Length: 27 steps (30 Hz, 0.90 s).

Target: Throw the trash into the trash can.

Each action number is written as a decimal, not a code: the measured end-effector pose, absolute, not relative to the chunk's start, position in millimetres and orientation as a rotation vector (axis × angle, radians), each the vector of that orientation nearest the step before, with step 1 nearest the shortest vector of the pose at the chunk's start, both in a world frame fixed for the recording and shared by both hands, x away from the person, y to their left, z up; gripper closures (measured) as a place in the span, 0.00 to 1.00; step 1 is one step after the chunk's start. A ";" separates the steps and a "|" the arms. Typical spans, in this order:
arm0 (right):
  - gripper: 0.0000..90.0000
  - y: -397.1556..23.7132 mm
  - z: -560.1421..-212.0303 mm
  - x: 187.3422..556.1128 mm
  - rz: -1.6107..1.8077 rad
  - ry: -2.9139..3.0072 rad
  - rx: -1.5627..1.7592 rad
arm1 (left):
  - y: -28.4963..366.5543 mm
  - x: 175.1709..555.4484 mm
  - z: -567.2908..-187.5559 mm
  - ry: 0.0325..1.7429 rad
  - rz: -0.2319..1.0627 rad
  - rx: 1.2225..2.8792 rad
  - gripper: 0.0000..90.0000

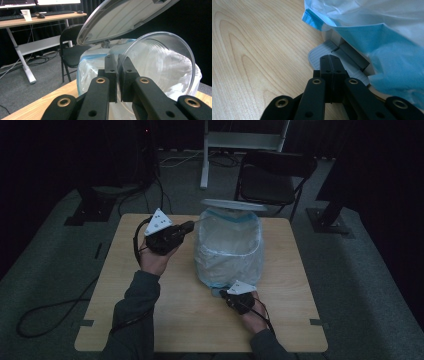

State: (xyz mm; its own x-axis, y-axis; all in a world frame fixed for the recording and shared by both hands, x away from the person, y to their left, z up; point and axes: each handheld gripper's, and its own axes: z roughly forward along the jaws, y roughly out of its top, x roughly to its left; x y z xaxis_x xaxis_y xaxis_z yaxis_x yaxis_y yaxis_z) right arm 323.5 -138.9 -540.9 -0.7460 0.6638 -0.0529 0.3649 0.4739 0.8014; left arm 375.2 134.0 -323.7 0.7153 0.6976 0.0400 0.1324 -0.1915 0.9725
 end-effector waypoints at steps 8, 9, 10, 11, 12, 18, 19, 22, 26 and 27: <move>1.00 -139.0 -540.9 323.6 1.161 2.368 0.866 | 127.0 379.0 -324.2 0.660 0.567 1.720 0.97; 1.00 -139.0 -541.0 323.5 1.159 2.366 0.863 | 124.5 379.8 -324.7 0.662 0.561 1.721 0.97; 1.00 -139.0 -541.0 323.5 1.159 2.366 0.863 | 124.5 379.8 -324.7 0.662 0.561 1.721 0.97; 1.00 -139.0 -541.0 323.6 1.162 2.367 0.863 | 122.5 380.8 -325.0 0.660 0.559 1.722 0.97; 1.00 -139.0 -541.0 323.6 1.162 2.367 0.863 | 122.5 380.8 -325.0 0.660 0.559 1.722 0.96; 1.00 -139.0 -540.9 323.5 1.162 2.369 0.866 | 116.9 384.1 -326.2 0.663 0.550 1.728 0.96; 1.00 -139.0 -540.9 323.5 1.161 2.369 0.866 | 115.3 385.0 -326.6 0.664 0.547 1.728 0.96; 1.00 -139.1 -540.9 323.6 1.162 2.369 0.865 | 114.3 385.9 -326.8 0.665 0.543 1.728 0.96; 1.00 -139.0 -540.9 323.5 1.162 2.369 0.865 | 112.5 387.2 -327.6 0.669 0.540 1.728 0.96; 1.00 -139.0 -540.9 323.5 1.162 2.369 0.865 | 111.8 387.8 -328.2 0.671 0.536 1.727 0.96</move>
